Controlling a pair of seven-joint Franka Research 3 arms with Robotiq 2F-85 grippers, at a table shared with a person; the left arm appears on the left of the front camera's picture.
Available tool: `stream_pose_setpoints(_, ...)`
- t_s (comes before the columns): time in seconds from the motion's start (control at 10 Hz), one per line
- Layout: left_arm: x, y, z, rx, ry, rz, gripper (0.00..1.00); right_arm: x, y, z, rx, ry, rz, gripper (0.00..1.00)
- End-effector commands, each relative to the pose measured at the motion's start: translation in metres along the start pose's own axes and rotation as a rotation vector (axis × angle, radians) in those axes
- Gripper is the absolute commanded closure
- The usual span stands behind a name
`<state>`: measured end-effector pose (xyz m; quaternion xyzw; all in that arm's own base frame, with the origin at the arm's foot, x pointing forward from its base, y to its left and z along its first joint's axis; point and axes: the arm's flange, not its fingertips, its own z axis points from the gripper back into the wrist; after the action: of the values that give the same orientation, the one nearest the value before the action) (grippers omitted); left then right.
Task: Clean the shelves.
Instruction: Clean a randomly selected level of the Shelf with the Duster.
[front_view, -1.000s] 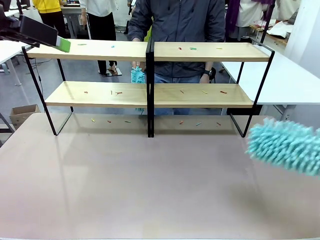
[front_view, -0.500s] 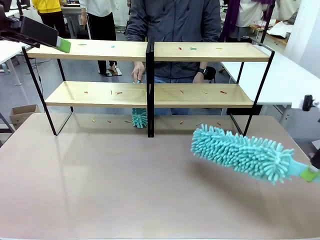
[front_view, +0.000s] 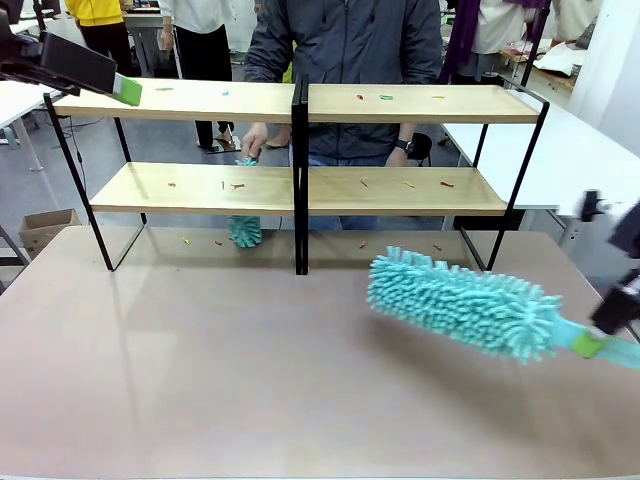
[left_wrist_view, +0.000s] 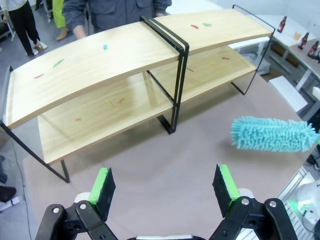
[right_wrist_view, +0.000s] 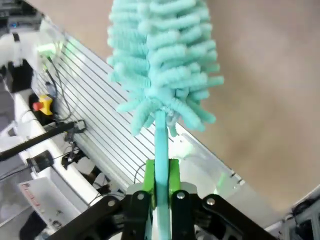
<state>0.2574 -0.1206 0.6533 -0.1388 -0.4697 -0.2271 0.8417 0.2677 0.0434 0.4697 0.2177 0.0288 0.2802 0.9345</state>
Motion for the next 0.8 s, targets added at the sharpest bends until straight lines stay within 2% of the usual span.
stream_pose_setpoints(0.0, 0.0, 0.001, 0.001, -0.001, -0.004, 0.001, 0.0, 0.044, -0.007, -0.006, 0.033, 0.049, 0.024, 0.88)
stream_pose_setpoints(0.1, 0.0, 0.001, 0.001, -0.001, -0.004, 0.001, 0.0, 0.02, -0.02, 0.012, 0.015, 0.081, -0.016, 0.88)
stream_pose_setpoints(0.2, 0.0, 0.001, 0.001, -0.001, -0.004, 0.001, 0.0, -0.021, -0.036, 0.032, 0.012, 0.096, -0.066, 0.88)
stream_pose_setpoints(0.3, 0.0, 0.001, 0.001, -0.001, -0.004, 0.001, 0.0, -0.07, -0.049, 0.048, 0.007, 0.06, -0.111, 0.88)
stream_pose_setpoints(0.4, 0.0, 0.001, 0.001, -0.001, -0.004, 0.001, 0.0, -0.105, -0.056, 0.052, 0.022, 0.049, -0.12, 0.88)
stream_pose_setpoints(0.5, 0.0, 0.001, 0.001, -0.001, -0.004, 0.001, 0.0, -0.123, -0.058, 0.05, 0.062, 0.032, -0.1, 0.88)
stream_pose_setpoints(0.6, 0.0, 0.001, 0.001, -0.001, -0.004, 0.001, 0.0, -0.119, -0.056, 0.044, 0.072, 0.01, -0.074, 0.88)
stream_pose_setpoints(0.7, 0.0, 0.001, 0.001, -0.001, -0.004, 0.001, 0.0, -0.095, -0.047, 0.036, 0.071, -0.036, -0.039, 0.88)
